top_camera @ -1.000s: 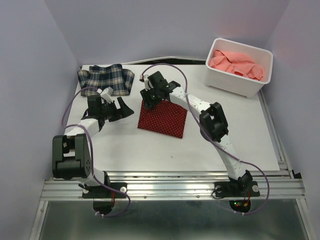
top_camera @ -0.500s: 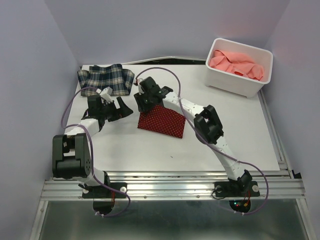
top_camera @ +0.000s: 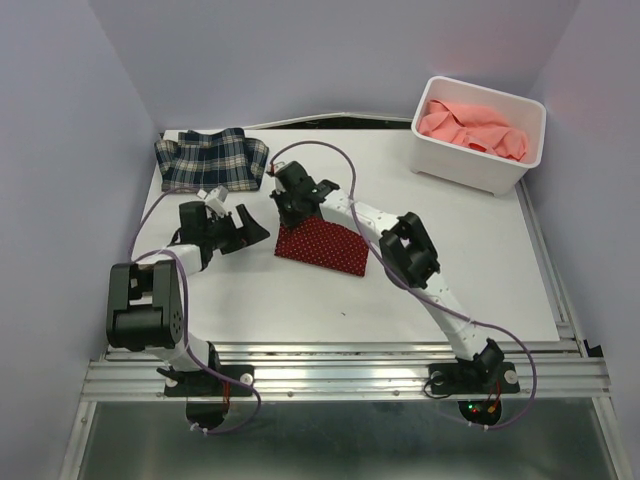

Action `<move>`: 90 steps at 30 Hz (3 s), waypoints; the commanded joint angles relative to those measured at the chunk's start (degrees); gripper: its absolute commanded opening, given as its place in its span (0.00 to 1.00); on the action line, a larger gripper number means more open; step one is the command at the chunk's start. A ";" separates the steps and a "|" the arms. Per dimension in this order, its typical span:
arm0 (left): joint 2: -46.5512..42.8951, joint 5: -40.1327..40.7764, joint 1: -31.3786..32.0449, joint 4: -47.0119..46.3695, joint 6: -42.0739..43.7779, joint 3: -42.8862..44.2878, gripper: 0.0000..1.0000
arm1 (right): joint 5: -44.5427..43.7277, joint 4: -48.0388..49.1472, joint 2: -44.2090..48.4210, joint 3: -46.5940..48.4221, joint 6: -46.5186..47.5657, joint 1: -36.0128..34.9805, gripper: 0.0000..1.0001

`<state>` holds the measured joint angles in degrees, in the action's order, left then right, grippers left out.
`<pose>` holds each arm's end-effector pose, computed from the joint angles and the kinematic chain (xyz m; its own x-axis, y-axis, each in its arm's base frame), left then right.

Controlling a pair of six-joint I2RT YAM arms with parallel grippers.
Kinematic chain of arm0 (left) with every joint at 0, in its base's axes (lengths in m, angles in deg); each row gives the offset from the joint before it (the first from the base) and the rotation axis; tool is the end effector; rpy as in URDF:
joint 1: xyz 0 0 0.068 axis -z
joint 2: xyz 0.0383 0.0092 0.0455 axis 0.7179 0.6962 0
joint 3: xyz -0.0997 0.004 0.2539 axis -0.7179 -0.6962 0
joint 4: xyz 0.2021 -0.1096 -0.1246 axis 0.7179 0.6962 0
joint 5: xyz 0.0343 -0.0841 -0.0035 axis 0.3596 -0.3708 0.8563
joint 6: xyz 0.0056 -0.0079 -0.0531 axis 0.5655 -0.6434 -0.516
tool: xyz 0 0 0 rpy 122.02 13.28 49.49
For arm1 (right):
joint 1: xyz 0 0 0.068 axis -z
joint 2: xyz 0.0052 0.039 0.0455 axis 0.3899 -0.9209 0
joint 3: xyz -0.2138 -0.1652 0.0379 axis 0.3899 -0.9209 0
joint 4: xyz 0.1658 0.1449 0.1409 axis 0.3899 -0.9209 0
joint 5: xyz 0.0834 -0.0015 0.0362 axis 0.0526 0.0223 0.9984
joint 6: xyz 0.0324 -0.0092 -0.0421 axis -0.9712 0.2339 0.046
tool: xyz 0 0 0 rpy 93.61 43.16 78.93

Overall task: Fold and stack the skirts
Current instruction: Neatly place the folded skirt to the corner

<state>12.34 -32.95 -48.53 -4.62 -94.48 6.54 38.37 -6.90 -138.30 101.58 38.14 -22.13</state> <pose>0.2971 -0.0069 0.1758 -0.6494 -0.2903 -0.7029 0.2575 0.7858 -0.5624 0.3996 0.4024 0.1669 -0.6398 -0.3814 -0.6672 -0.6168 0.7727 0.1497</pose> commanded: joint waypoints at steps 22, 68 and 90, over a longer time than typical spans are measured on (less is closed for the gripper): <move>15.14 -6.31 8.89 -30.75 -17.27 -3.90 0.99 | 8.00 2.25 9.80 -1.02 -2.07 0.78 0.01; 37.64 20.33 7.41 8.61 17.00 65.42 0.00 | 5.18 6.90 22.28 -17.97 -1.63 22.40 1.00; 33.87 11.98 -3.05 13.55 21.41 70.63 0.00 | 8.26 6.11 20.97 -18.42 -1.98 22.40 1.00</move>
<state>52.44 -18.24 -48.62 10.94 -72.78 75.80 45.96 -2.03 -118.30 82.80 35.87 0.09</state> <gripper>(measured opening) 0.190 0.998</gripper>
